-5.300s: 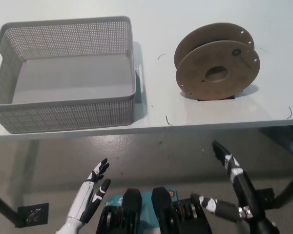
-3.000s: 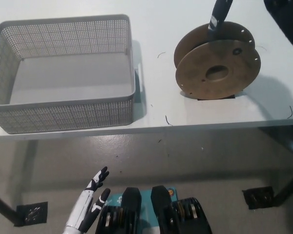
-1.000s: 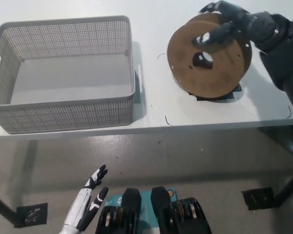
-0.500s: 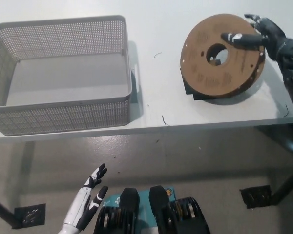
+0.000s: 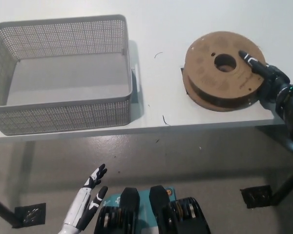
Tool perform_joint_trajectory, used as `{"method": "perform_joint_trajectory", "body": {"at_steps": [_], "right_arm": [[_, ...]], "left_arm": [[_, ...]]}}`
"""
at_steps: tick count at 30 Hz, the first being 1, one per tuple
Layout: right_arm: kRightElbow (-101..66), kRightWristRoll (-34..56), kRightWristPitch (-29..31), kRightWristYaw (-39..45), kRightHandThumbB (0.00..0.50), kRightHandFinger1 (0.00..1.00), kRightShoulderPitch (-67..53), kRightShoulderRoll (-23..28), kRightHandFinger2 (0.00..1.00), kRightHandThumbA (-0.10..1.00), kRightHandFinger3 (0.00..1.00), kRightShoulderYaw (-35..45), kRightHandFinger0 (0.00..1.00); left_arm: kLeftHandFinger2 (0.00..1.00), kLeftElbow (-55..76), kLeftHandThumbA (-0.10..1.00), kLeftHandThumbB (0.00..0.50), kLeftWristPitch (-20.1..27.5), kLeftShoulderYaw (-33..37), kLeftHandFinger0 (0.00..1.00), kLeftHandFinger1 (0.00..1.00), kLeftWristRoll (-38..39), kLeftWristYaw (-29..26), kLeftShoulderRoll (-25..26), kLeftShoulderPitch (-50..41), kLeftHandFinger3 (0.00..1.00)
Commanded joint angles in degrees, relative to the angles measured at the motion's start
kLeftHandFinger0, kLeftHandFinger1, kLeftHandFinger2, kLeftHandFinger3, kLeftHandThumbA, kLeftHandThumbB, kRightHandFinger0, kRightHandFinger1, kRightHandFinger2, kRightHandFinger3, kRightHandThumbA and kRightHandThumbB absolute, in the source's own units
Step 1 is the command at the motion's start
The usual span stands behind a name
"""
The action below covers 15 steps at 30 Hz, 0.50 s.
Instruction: Use the right hand to pick up a 3d printing filament and place it into a container on the left side
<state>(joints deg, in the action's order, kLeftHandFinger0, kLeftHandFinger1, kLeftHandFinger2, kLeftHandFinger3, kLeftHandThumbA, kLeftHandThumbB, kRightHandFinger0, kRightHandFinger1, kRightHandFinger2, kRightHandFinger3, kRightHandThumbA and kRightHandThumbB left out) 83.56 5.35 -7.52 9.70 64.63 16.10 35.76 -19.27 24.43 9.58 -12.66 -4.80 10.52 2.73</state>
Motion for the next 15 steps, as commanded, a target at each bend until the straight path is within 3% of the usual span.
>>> {"method": "perform_joint_trajectory", "body": {"at_steps": [1,4,6,8,12,15], "right_arm": [[-0.96,15.75,-3.60,2.89,0.055,0.08,5.62,0.44,0.61,-0.10,1.00,10.24,0.00],[-0.81,18.83,-5.16,1.52,0.079,0.15,6.50,0.58,0.69,-0.10,1.00,14.74,0.00],[-0.89,20.33,-5.74,1.09,0.096,0.12,7.62,0.70,0.69,-0.10,1.00,17.29,0.00],[-1.03,21.26,-6.55,1.72,0.083,0.09,8.74,0.84,0.68,-0.10,1.00,18.88,0.00],[-1.39,22.11,-7.91,2.82,0.076,0.22,11.56,1.07,0.71,-0.10,1.00,20.32,0.00],[-1.87,21.22,-8.28,3.88,0.058,0.24,13.79,1.21,0.71,-0.10,1.00,19.14,0.00]], "left_arm": [[1.00,0.71,1.00,0.197,2.50,0.11,1.00,1.00,0.25,-0.06,0.60,0.59,1.00],[1.00,0.84,1.00,0.192,2.50,0.13,1.00,1.00,0.44,0.14,0.52,0.35,1.00],[1.00,0.74,1.00,0.197,2.50,0.17,1.00,1.00,0.15,0.09,0.55,0.27,1.00],[1.00,0.68,1.00,0.194,2.50,0.26,1.00,1.00,-0.02,-0.07,0.56,0.31,1.00],[1.00,0.68,1.00,0.195,2.50,0.32,1.00,1.00,-0.30,-0.06,0.59,0.42,1.00],[1.00,0.78,1.00,0.202,2.50,0.30,1.00,1.00,0.02,0.32,0.67,0.43,1.00]]}}
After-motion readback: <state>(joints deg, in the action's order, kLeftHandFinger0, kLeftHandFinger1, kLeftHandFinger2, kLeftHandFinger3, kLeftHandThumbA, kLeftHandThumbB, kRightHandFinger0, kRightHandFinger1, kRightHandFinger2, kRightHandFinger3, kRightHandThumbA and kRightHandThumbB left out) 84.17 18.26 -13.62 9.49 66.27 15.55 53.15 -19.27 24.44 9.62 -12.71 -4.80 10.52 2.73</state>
